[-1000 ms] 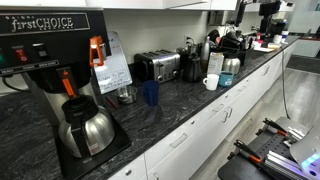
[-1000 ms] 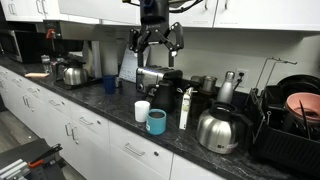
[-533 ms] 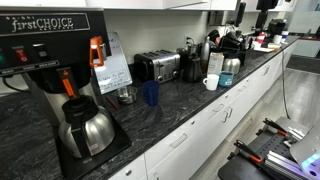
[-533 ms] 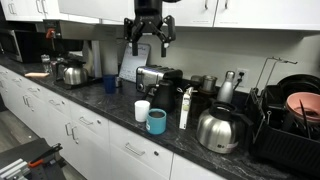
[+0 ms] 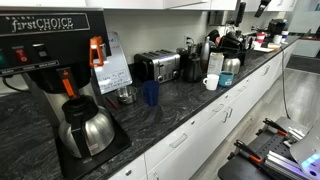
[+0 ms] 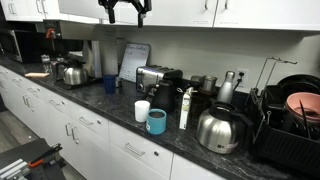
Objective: Close the open overheard cabinet door
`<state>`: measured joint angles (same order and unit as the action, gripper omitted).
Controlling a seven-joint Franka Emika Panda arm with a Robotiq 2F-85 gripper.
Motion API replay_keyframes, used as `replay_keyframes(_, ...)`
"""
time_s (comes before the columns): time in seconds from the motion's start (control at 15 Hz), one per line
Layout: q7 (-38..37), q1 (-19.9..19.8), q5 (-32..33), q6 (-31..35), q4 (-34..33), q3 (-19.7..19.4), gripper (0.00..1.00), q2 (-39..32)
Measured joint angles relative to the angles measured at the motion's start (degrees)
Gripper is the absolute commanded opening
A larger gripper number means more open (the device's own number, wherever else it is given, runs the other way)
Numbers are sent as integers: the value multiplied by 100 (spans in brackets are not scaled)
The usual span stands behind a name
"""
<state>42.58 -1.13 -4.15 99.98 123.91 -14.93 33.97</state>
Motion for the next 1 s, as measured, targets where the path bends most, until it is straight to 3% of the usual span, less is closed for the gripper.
replay_keyframes(0.47,3,18,-43,39,-5,5,100,-83)
replay_keyframes(1.0,6,961,-1623,941,-224,356,100,303)
